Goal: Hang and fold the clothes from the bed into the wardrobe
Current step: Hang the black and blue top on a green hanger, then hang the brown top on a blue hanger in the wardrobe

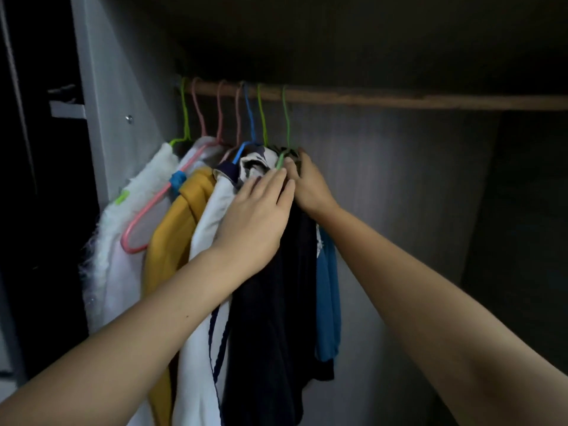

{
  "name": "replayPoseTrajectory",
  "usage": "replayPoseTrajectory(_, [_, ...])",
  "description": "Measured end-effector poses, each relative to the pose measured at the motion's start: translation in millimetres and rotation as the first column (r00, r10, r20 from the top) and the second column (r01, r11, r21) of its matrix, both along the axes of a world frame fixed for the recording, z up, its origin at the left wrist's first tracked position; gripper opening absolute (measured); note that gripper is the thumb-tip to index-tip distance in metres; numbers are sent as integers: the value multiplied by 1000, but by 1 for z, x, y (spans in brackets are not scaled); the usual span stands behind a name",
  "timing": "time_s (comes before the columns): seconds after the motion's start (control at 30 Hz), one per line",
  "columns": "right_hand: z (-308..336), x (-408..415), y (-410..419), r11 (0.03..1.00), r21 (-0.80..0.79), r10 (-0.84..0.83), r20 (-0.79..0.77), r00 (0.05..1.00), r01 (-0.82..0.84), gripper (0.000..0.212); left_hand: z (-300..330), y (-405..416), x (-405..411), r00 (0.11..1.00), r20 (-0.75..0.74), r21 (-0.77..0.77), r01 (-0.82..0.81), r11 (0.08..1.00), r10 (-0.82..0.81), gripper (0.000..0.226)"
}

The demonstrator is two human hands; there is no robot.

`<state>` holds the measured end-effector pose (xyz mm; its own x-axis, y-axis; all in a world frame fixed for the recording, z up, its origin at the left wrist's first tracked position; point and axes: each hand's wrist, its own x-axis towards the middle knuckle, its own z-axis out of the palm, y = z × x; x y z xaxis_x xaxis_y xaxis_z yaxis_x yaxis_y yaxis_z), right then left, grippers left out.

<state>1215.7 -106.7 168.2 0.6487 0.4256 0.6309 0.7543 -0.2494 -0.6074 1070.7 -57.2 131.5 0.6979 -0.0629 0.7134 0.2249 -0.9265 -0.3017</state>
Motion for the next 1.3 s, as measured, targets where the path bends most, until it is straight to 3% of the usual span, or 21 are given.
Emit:
replayPoseTrajectory(0.13, [-41,2,-57,997,63,-35,28,999,33,50,-11,-39,7,997,-2,93,72,993,-72,63])
replayPoseTrajectory(0.27, [-83,-6,-135,972,93,-227,105,968,217,40,-39,-84,27,972,-38,-41,232,972,-234,59])
replayPoseTrajectory(0.4, [-141,-28,-243,874,-53,-471,151,869,483,41,-91,-152,51,894,-165,-210,381,900,-417,64])
replayPoseTrajectory(0.47, [-172,-50,-297,799,-142,-568,139,811,584,44,-118,-192,54,819,-188,-273,486,830,-541,63])
replayPoseTrajectory(0.6, [-236,-118,-411,653,-304,-699,109,706,694,45,-177,-296,39,578,-228,-289,728,621,-783,60])
replayPoseTrajectory(0.67, [-267,-161,-474,567,-381,-774,54,631,730,44,-205,-357,26,458,-308,-338,767,546,-834,58])
replayPoseTrajectory(0.83, [-327,-283,-619,317,-626,-930,-59,362,712,49,-264,-507,-11,278,-487,-533,656,534,-828,57])
replayPoseTrajectory(0.9, [-344,-331,-669,265,-680,-959,-111,262,683,50,-282,-562,-34,198,-525,-569,642,514,-828,58])
replayPoseTrajectory(1.03, [-365,-412,-756,186,-737,-980,-184,72,650,50,-309,-661,-82,82,-563,-586,663,467,-822,59])
replayPoseTrajectory(1.3, [-390,-471,-863,125,-753,-947,-284,-149,646,52,-335,-789,-118,-130,-597,-650,657,383,-791,54])
